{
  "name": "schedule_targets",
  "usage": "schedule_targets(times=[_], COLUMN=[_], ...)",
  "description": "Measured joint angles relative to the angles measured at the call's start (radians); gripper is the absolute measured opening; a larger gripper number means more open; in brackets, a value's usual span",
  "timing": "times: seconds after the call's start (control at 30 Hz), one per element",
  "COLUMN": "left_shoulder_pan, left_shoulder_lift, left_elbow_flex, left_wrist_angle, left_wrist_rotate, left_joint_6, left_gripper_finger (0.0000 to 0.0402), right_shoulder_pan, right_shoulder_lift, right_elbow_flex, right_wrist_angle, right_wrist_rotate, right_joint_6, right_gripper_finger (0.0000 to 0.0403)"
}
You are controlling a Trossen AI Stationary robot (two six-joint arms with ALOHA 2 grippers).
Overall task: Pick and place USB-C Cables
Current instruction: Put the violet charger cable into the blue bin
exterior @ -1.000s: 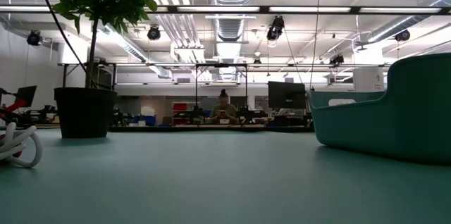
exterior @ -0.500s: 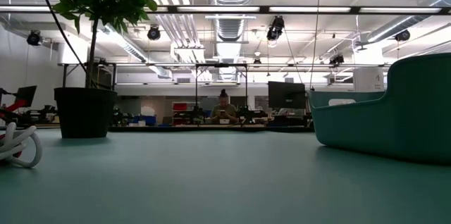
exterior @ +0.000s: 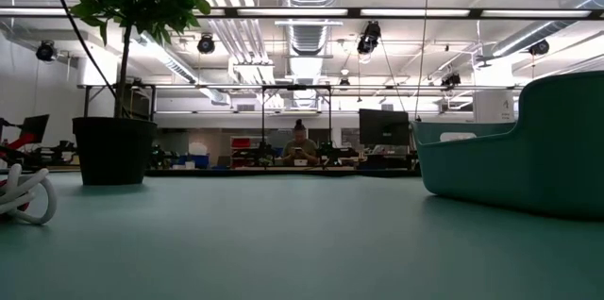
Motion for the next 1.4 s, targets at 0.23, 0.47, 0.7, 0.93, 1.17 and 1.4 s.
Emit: schedule_targets(times=[0.23, 0.47, 0.7, 0.93, 1.17, 1.4], left_shoulder_pan=[0.0, 0.0, 0.0, 0.0, 0.0, 0.0], left_shoulder_lift=[-0.003, -0.003, -0.003, -0.003, -0.003, -0.003], left_elbow_flex=[-0.006, -0.007, -0.007, -0.007, -0.007, -0.007], left_wrist_angle=[-0.001, -0.001, 0.0, 0.0, 0.0, 0.0], left_wrist_rotate=[0.002, 0.002, 0.003, 0.003, 0.003, 0.003], left_joint_6=[0.0, 0.0, 0.001, 0.001, 0.002, 0.002], left_gripper_finger=[0.0179, 0.018, 0.018, 0.018, 0.018, 0.018], right_shoulder_pan=[0.011, 0.022, 0.021, 0.009, -0.03, -0.082], right_shoulder_lift=[-0.1, -0.163, -0.032, 0.08, 0.149, 0.231], right_elbow_flex=[0.056, 0.312, 0.621, 0.697, 0.697, 0.697], right_wrist_angle=[-0.325, -1.109, -1.884, -2.02, -2.199, -2.223], right_wrist_rotate=[0.118, 0.283, 0.14, -0.181, -0.317, -0.328], right_joint_6=[0.096, 0.465, 0.965, 1.141, 1.2, 1.194], right_gripper_finger=[0.0024, 0.003, 0.0032, 0.0031, 0.0029, 0.0029])
